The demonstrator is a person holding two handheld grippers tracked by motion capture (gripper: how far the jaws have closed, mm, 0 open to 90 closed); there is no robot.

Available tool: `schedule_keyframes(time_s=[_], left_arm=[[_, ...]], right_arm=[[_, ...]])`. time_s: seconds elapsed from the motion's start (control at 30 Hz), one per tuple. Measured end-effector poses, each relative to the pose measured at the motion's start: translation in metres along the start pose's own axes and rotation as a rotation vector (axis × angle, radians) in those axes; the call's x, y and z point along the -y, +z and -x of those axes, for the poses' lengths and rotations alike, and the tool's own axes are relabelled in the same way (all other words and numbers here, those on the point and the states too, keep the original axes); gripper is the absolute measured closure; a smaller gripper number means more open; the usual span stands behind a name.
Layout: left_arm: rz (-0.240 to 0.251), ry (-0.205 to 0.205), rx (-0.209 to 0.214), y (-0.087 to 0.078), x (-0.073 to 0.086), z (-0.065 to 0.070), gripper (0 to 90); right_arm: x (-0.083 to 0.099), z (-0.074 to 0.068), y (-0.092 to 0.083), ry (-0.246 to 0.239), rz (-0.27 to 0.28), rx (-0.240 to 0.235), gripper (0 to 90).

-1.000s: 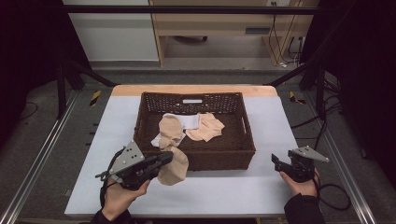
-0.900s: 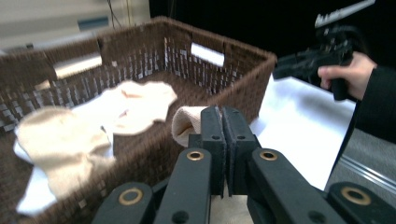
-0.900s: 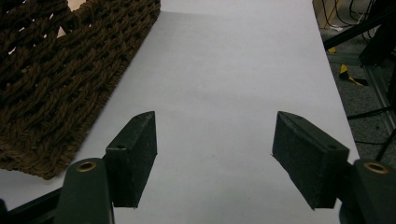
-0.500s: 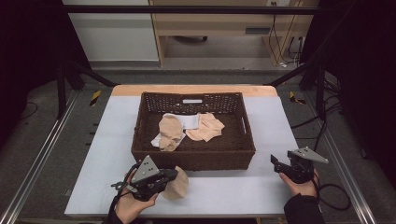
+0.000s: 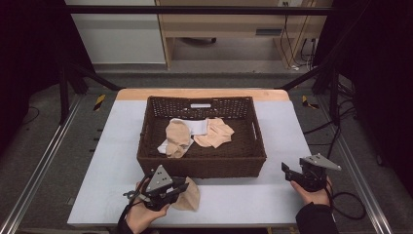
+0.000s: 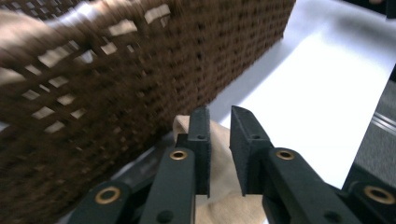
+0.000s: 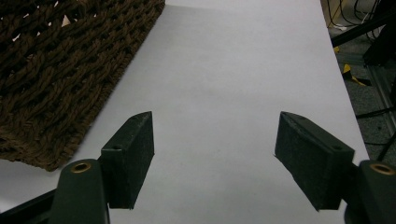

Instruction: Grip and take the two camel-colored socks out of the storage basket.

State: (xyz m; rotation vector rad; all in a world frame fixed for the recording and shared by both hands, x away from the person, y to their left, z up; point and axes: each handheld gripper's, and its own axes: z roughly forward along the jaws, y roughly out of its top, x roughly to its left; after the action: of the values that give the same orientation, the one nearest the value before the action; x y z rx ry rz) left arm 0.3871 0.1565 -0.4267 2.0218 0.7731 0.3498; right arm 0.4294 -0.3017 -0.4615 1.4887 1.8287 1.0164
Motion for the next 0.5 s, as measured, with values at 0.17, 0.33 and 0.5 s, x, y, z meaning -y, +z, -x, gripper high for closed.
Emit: schedule_keyframes(time_s=[0.17,0.33,0.5], left_arm=[[0.064,-0.016,-0.027,-0.015,-0.009,-0.004,73.4],[0.106,-0.029,-0.052,-0.025,-0.016,-0.009,71.3],[0.155,-0.033,-0.091,-0.034,-0.028,-0.016,69.4]], right_arm=[[0.000,0.000,0.000,0.000,0.000,0.001,28.5],[0.000,0.000,0.000,0.001,0.003,0.002,28.4],[0.000,0.001,0.000,0.000,0.008,0.003,28.3]])
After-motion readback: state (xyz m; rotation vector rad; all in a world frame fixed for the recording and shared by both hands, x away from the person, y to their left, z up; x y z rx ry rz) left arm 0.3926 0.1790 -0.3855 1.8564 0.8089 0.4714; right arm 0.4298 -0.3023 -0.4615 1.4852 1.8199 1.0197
